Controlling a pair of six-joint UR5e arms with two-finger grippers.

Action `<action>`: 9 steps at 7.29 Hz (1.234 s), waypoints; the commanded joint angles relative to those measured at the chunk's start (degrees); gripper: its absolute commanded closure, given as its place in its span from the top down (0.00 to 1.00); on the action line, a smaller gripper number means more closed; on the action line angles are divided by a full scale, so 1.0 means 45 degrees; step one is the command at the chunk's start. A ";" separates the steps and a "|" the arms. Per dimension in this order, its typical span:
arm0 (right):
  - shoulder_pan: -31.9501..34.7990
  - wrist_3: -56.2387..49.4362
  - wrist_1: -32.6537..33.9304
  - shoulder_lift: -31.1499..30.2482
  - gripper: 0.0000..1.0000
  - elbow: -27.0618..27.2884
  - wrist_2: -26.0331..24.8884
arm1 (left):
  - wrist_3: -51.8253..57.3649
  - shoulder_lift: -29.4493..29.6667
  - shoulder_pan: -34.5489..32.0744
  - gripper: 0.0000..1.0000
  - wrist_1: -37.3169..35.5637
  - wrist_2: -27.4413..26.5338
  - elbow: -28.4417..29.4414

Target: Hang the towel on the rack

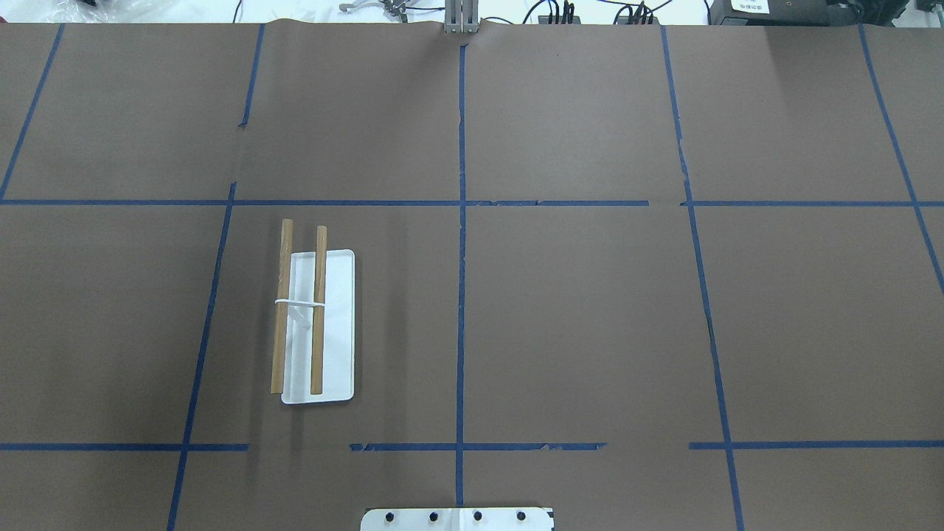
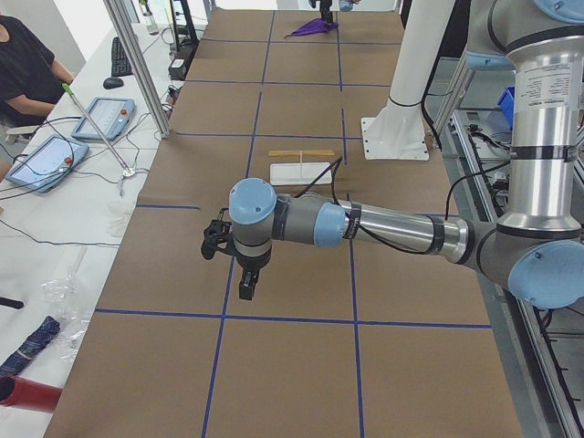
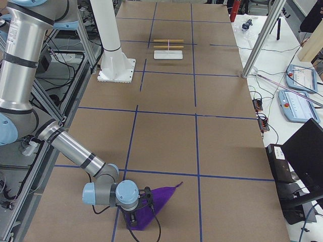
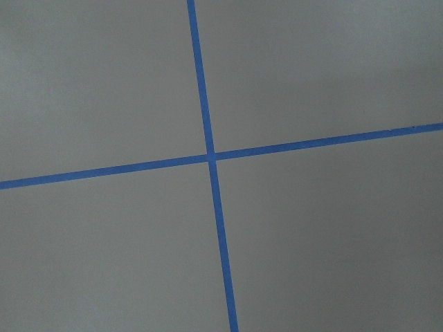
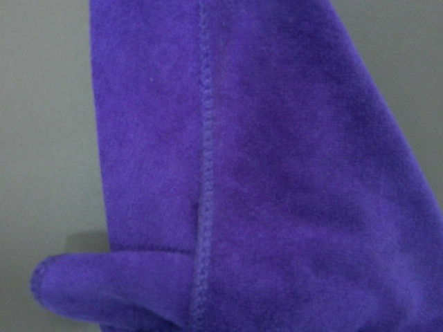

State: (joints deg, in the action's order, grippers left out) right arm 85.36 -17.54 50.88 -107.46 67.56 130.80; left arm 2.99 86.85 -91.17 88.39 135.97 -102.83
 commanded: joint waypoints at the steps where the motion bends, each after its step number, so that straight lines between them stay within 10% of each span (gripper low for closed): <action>1: -0.0042 -0.0143 0.0002 0.0090 0.28 0.0005 -0.0004 | 0.0000 0.0016 -0.0013 1.00 0.0025 -0.0019 0.0018; 2: -0.0023 -0.0242 0.0002 0.0265 0.00 0.0005 -0.0005 | 0.0000 0.0016 -0.0013 1.00 0.0025 -0.0019 0.0019; 9: 0.0657 -0.0243 0.0001 -0.0102 0.00 0.2183 0.1104 | 0.0000 0.0074 0.0006 1.00 0.0044 -0.0019 -0.0215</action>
State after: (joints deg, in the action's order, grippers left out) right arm 86.58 -18.73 50.72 -106.85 72.82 133.90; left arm 2.99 87.07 -91.22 88.53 135.89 -103.49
